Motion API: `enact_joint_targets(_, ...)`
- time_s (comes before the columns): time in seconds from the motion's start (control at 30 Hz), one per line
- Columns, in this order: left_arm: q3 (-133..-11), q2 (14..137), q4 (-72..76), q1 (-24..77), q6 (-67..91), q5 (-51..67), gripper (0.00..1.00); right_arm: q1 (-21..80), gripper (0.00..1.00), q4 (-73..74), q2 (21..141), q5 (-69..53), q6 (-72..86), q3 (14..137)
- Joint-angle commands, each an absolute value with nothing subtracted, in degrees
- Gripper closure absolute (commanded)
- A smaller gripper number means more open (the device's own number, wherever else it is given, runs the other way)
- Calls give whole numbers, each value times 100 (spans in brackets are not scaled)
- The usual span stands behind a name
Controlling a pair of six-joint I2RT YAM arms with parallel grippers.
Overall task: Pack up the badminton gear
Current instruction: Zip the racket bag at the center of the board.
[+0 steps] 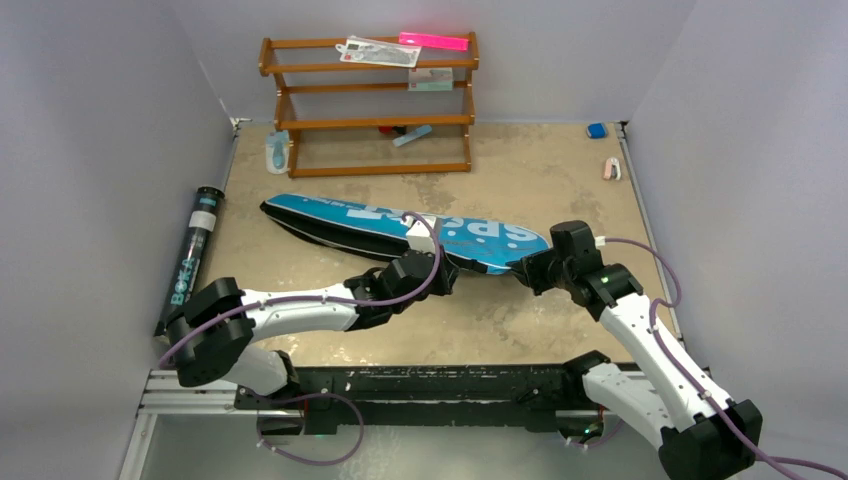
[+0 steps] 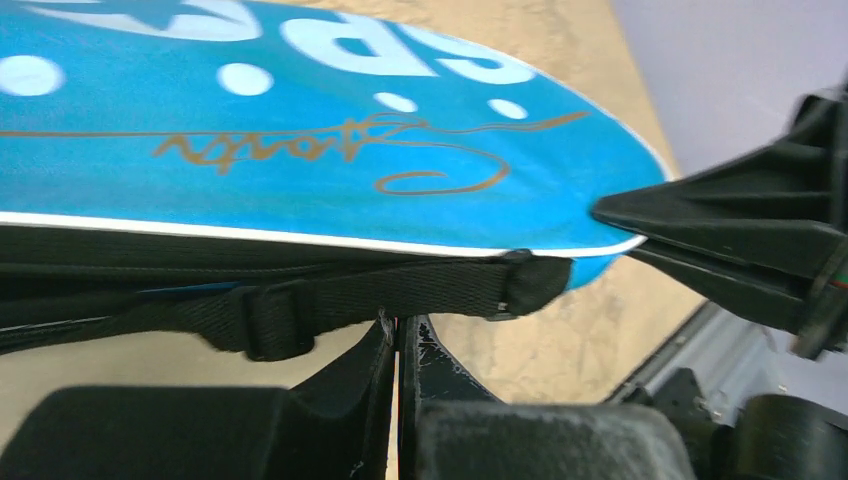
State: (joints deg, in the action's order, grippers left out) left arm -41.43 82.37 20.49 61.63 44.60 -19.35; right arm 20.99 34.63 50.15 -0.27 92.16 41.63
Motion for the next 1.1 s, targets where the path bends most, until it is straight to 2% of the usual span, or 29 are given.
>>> enact_joint_targets(0.0, -4607, 8060, 81, 6049, 4470, -3010, 100, 2092, 100, 3755, 4897, 622, 9237, 4278)
enact_joint_targets(0.23, -4116, 7692, -318, 5365, 4493, -2844, 100, 2092, 100, 3941, 4794, 933, 9076, 4451)
enact_joint_targets(0.6, -3383, 7056, -150, 3590, 3787, -2513, 100, 2083, 100, 4323, 4594, 1373, 8812, 4719)
enact_joint_targets(0.77, -3259, 7139, 305, 2394, 3449, -1907, 100, 2083, 100, 4615, 4469, 1747, 8613, 4913)
enact_joint_targets(1.07, -3639, 7735, 711, 827, 3186, -1444, 100, 2083, 100, 5034, 4432, 2477, 8107, 5457)
